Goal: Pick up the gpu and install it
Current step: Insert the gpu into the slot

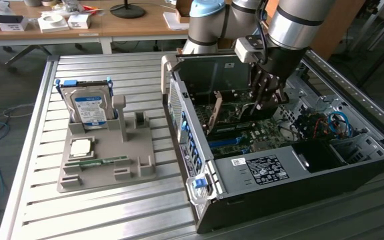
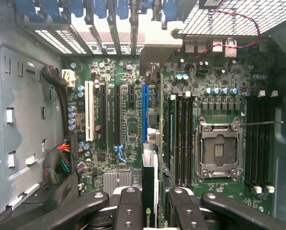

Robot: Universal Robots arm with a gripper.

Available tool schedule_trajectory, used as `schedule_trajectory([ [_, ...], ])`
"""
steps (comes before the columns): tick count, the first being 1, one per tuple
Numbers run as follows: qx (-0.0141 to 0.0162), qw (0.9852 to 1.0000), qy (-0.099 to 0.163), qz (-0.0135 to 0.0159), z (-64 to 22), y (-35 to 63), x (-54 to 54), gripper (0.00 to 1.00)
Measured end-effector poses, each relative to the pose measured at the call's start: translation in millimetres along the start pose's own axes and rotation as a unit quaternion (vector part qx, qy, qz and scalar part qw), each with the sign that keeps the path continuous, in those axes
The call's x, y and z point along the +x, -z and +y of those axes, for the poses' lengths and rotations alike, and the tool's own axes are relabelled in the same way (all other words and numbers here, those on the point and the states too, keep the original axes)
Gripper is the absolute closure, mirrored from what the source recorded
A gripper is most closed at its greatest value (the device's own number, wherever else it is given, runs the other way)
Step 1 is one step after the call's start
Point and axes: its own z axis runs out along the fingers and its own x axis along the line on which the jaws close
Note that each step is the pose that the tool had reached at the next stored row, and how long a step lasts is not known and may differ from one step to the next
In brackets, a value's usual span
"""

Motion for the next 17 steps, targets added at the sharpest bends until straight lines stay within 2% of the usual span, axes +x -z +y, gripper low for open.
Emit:
schedule_trajectory([
  [17,0.0,1.0,0.0,0.0,0.0,-2.0,0.1,0.74],
])
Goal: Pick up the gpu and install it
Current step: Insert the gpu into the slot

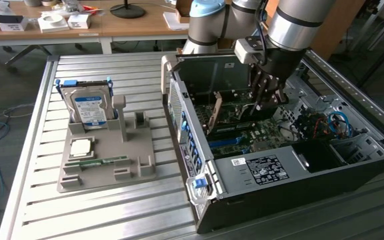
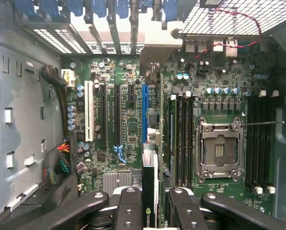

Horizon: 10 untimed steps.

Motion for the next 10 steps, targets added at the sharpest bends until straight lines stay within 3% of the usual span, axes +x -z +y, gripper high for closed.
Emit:
schedule_trajectory([
  [10,0.0,1.0,0.0,0.0,4.0,-0.2,-0.5,0.74],
])
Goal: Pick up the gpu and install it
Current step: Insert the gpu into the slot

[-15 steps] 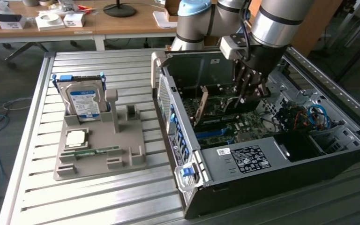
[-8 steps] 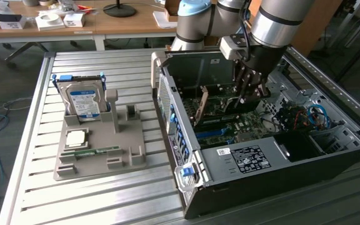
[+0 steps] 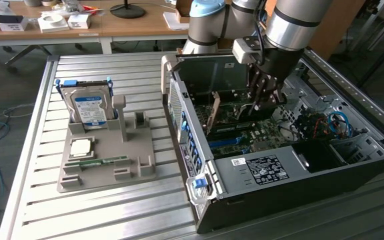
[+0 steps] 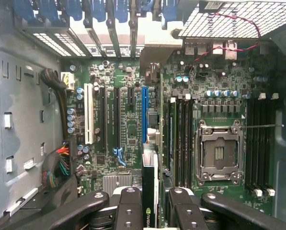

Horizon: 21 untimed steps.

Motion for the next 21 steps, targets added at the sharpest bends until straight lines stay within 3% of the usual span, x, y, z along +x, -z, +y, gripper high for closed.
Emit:
schedule_trajectory([
  [21,0.0,1.0,0.0,-0.0001,0.1,-2.8,0.2,0.74],
])
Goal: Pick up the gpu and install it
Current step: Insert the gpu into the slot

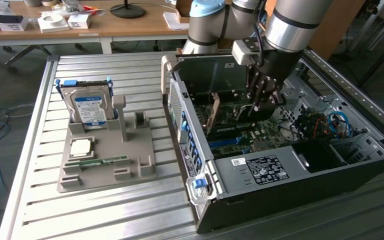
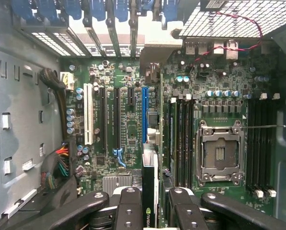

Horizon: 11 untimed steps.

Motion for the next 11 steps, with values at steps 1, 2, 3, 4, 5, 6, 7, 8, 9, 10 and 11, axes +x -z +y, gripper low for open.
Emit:
schedule_trajectory([
  [1,0.0,1.0,0.0,0.0,0.0,-0.4,0.0,0.74],
  [2,0.0,1.0,0.0,0.0,0.0,-0.8,0.1,0.74],
  [3,0.0,1.0,0.0,0.0001,0.0,-1.1,0.1,0.74],
  [4,-0.0001,1.0,0.0,0.0002,0.0,-1.1,0.1,0.74],
  [5,0.0,1.0,0.0,0.0002,0.0,-1.2,0.1,0.74],
  [6,-0.0001,1.0,0.0,0.0002,0.0,-1.1,0.1,0.74],
  [7,-0.0001,1.0,0.0,0.0002,0.0,-1.2,0.1,0.74],
  [8,0.0,1.0,0.0,0.0001,0.2,-1.3,0.1,0.74],
  [9,0.0,1.0,0.0,0.0001,0.7,-1.4,0.1,0.74],
  [10,0.0,1.0,0.0,0.0,1.4,-1.8,0.2,0.74],
  [11,0.0,1.0,0.0,-0.0001,1.8,-2.3,0.2,0.74],
])
